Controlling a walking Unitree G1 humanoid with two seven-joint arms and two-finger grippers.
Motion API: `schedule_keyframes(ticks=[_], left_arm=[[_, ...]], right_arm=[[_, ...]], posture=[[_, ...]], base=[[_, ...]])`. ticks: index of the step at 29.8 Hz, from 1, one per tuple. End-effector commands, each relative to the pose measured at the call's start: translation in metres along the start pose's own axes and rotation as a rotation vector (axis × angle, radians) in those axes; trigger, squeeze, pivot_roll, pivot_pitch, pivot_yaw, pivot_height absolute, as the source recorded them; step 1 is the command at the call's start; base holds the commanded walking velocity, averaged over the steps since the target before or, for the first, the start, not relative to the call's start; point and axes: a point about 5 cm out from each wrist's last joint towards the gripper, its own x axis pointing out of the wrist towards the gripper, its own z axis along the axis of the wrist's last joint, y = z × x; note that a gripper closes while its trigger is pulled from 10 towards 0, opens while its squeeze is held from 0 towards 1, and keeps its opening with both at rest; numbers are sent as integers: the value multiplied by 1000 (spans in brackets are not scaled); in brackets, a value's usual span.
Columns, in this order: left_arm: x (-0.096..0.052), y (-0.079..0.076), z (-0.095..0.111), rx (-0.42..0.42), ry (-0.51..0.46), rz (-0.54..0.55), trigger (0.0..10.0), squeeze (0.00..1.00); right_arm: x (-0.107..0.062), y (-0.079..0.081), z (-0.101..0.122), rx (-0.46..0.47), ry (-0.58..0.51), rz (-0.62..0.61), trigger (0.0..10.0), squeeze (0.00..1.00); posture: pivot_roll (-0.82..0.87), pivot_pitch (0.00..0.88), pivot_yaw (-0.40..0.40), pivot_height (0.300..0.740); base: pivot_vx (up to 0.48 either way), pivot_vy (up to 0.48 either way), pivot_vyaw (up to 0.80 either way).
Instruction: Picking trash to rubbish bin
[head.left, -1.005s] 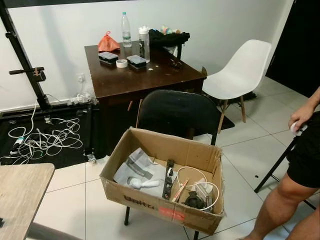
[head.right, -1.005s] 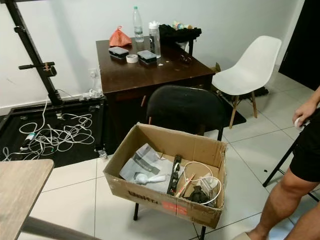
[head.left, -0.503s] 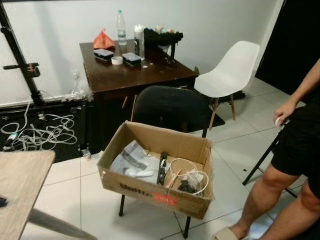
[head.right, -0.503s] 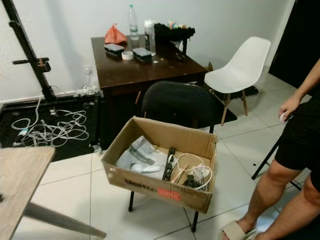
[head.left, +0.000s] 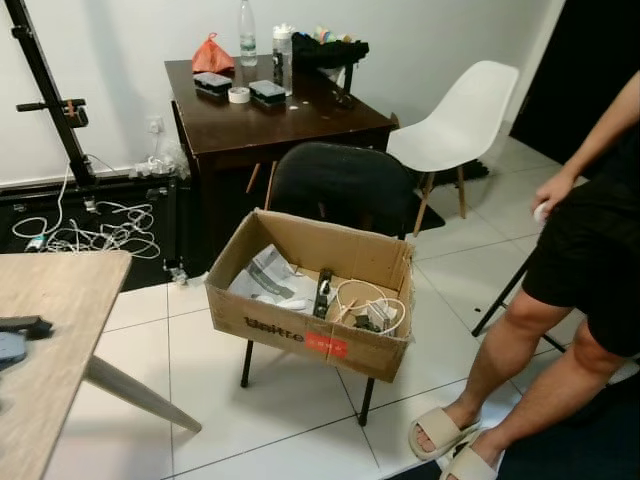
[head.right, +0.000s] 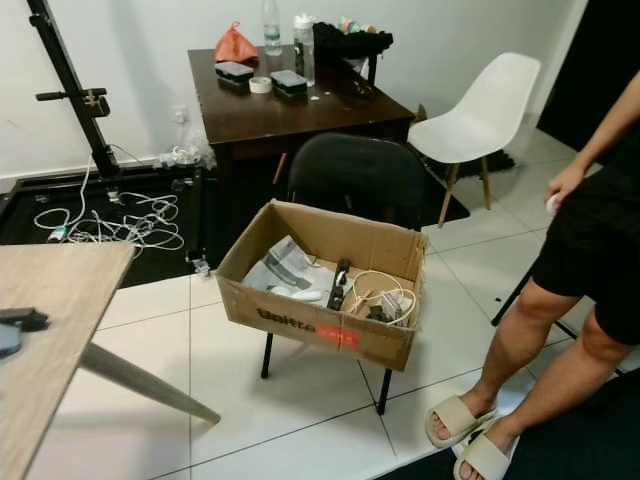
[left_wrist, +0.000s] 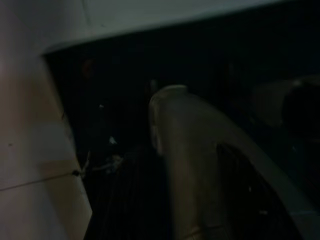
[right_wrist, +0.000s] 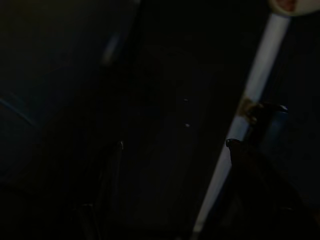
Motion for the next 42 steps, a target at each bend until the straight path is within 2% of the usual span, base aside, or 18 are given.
schedule_keyframes(ticks=[1, 5, 19, 37, 42], left_arm=[[-2, 1, -15, -10, 50, 6, 10000, 0], [-3, 2, -15, -39, 38, 9, 10000, 0], [-4, 3, -15, -23, 44, -25, 10000, 0], [-4, 2, -17, -17, 53, -46, 10000, 0], [-4, 5, -13, -7, 40, 17, 10000, 0]], right_arm=[[0, 0, -6, 0, 16, 3, 10000, 0], [0, 0, -6, 3, 17, 3, 10000, 0], [0, 0, -7, 9, 17, 4, 10000, 0], [0, 0, -7, 9, 20, 5, 10000, 0], [0, 1, -7, 8, 20, 6, 10000, 0]], posture=[[-121, 137, 44, 740], [-122, 137, 44, 740], [-125, 138, 44, 740], [-126, 135, 44, 740], [-124, 133, 46, 740]], base=[[-315, 0, 0], [-67, 0, 0], [0, 0, 0], [0, -354, 0], [0, 0, 0]])
